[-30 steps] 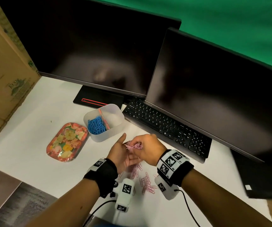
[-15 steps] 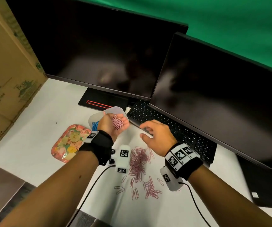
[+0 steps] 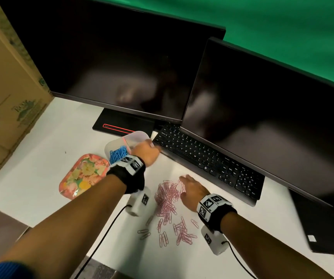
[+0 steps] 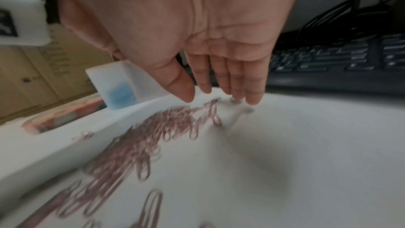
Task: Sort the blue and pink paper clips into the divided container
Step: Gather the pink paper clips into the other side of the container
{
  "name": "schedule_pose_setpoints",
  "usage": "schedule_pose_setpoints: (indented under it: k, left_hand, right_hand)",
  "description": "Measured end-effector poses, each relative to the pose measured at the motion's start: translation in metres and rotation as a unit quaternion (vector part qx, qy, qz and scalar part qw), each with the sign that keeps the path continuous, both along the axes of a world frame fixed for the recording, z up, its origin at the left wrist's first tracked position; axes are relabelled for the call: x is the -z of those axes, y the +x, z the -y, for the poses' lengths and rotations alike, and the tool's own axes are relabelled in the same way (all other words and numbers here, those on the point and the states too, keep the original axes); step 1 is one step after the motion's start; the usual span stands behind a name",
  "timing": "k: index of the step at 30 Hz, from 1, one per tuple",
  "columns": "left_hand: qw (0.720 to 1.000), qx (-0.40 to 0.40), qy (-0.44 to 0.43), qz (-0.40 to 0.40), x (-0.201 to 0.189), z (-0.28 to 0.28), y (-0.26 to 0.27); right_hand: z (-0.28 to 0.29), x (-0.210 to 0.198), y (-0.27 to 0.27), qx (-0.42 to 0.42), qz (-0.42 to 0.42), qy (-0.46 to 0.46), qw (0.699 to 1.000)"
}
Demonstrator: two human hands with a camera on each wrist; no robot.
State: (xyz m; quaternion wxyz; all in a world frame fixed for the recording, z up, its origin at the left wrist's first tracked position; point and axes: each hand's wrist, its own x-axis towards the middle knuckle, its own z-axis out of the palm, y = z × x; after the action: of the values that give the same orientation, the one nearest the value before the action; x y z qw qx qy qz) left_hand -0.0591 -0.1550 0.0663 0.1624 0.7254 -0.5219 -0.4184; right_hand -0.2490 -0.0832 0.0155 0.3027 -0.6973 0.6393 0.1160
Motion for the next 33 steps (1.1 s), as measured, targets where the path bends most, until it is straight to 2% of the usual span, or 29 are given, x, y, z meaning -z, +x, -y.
schedule_pose_setpoints:
  k: [2, 5, 10, 12, 14, 17, 19, 21, 23, 27, 29, 33]
  left_hand:
    - [0.988, 0.102, -0.017, 0.118, 0.008, -0.018, -0.007]
    - [0.951, 0.183, -0.05, 0.245, 0.022, -0.041, -0.017]
    - [0.919, 0.222, -0.073, 0.317, 0.032, -0.077, -0.021]
    - [0.923, 0.231, -0.113, 0.285, 0.031, -0.095, -0.025]
    - [0.928, 0.261, -0.136, 0.228, 0.033, -0.118, -0.027]
    - [0.942, 0.263, -0.085, 0.189, 0.046, -0.147, -0.014]
    - [0.947, 0.242, -0.028, 0.207, 0.062, -0.159, 0.005]
    - [0.945, 0.23, 0.009, 0.232, 0.074, -0.165, 0.024]
    - [0.951, 0.214, 0.012, 0.222, 0.08, -0.167, 0.037]
    - [0.94, 0.272, 0.004, 0.207, 0.08, -0.159, 0.039]
    - [0.931, 0.314, -0.048, 0.179, 0.077, -0.157, 0.032]
    - [0.921, 0.352, -0.117, 0.116, 0.069, -0.165, 0.024]
  right_hand:
    - [-0.009, 0.009, 0.008, -0.022, 0.007, 0.0, 1.0]
    - [-0.023, 0.02, 0.016, -0.069, 0.028, -0.015, 0.997]
    - [-0.052, 0.03, 0.014, -0.177, 0.073, -0.035, 0.981]
    - [-0.055, 0.033, 0.012, -0.18, 0.118, -0.049, 0.975]
    - [-0.047, 0.032, 0.011, -0.138, 0.131, -0.067, 0.98]
    - [-0.023, 0.027, 0.009, -0.081, 0.064, -0.045, 0.994]
    - [-0.009, 0.025, 0.013, -0.085, 0.032, -0.022, 0.996]
    - [0.002, 0.027, 0.019, -0.108, 0.006, 0.0, 0.994]
    - [0.005, 0.026, 0.027, -0.153, -0.005, 0.012, 0.988]
    - [-0.01, 0.02, 0.039, -0.282, 0.032, 0.004, 0.959]
    - [-0.022, 0.021, 0.035, -0.322, 0.043, 0.001, 0.946]
    - [-0.045, 0.024, 0.007, -0.33, 0.094, 0.013, 0.939]
